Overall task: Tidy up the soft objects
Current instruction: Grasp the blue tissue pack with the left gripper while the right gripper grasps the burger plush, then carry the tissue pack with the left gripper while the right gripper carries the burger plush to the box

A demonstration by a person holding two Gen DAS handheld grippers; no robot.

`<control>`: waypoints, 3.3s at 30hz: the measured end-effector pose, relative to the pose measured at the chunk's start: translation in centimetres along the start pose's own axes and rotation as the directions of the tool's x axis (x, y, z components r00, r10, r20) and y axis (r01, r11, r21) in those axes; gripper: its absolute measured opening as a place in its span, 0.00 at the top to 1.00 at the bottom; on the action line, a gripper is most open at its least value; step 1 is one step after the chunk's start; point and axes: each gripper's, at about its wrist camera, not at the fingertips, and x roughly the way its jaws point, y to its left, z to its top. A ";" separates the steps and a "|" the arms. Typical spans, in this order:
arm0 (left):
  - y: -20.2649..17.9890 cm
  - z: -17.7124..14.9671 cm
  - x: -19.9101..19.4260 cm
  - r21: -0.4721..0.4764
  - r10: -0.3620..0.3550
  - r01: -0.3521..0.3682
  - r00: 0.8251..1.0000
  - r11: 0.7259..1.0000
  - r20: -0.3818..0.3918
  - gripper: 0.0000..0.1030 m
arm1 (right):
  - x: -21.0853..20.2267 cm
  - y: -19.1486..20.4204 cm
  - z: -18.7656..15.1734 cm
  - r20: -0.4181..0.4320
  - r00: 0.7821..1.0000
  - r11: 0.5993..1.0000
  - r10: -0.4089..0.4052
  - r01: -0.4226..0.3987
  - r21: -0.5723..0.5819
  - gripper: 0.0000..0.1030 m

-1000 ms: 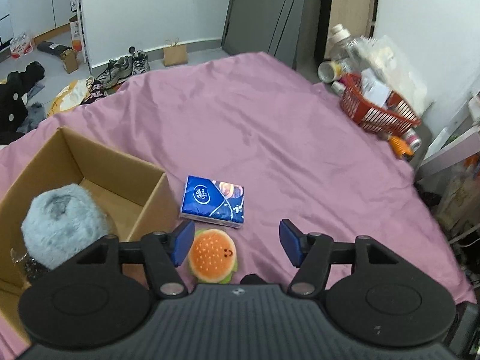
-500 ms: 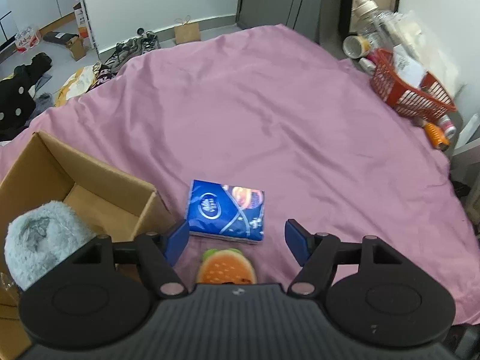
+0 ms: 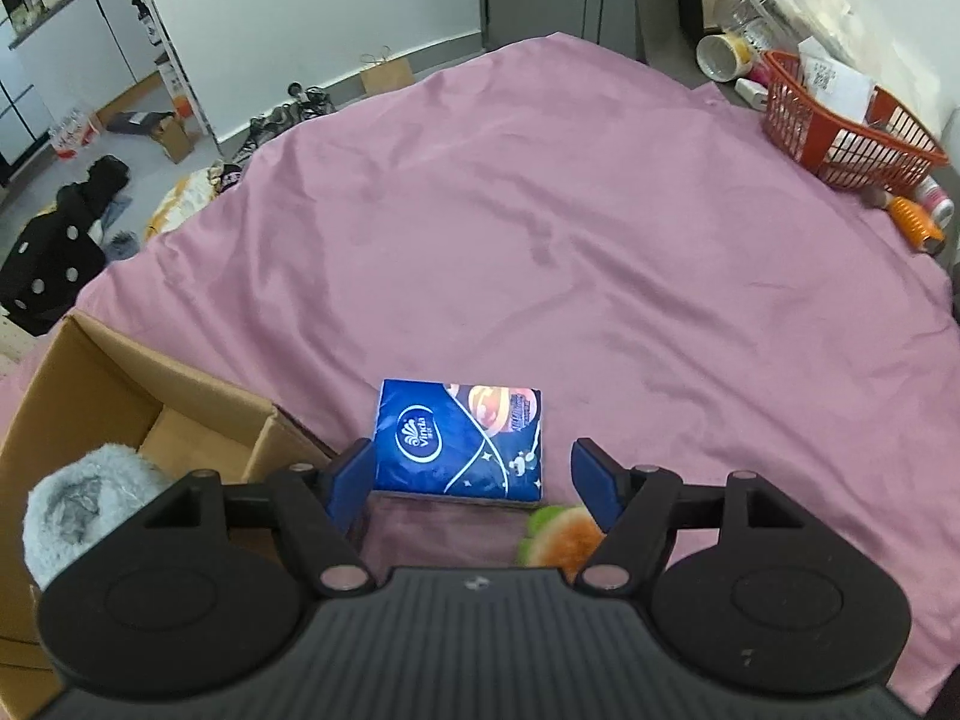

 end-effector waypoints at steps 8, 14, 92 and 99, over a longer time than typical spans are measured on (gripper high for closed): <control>-2.0 -0.7 0.8 0.085 0.036 -0.035 0.999 0.996 -0.013 0.32 | -1.6 -2.3 1.6 0.053 0.999 0.997 0.008 -0.012 0.076 0.82; -2.3 -1.2 2.8 0.107 0.085 -0.080 0.995 0.991 -0.043 0.33 | -1.5 -2.5 2.1 0.065 0.998 0.996 0.015 -0.021 0.092 0.82; 27.5 -1.6 -16.9 -0.137 -0.487 0.509 0.858 0.850 0.167 0.84 | -6.7 26.6 -11.9 0.226 0.945 0.874 -0.237 0.308 -0.375 0.82; 28.6 -0.8 -14.2 -0.170 -0.503 0.517 0.856 0.839 0.121 0.84 | -3.8 27.0 -11.8 0.200 0.935 0.857 -0.292 0.349 -0.379 0.82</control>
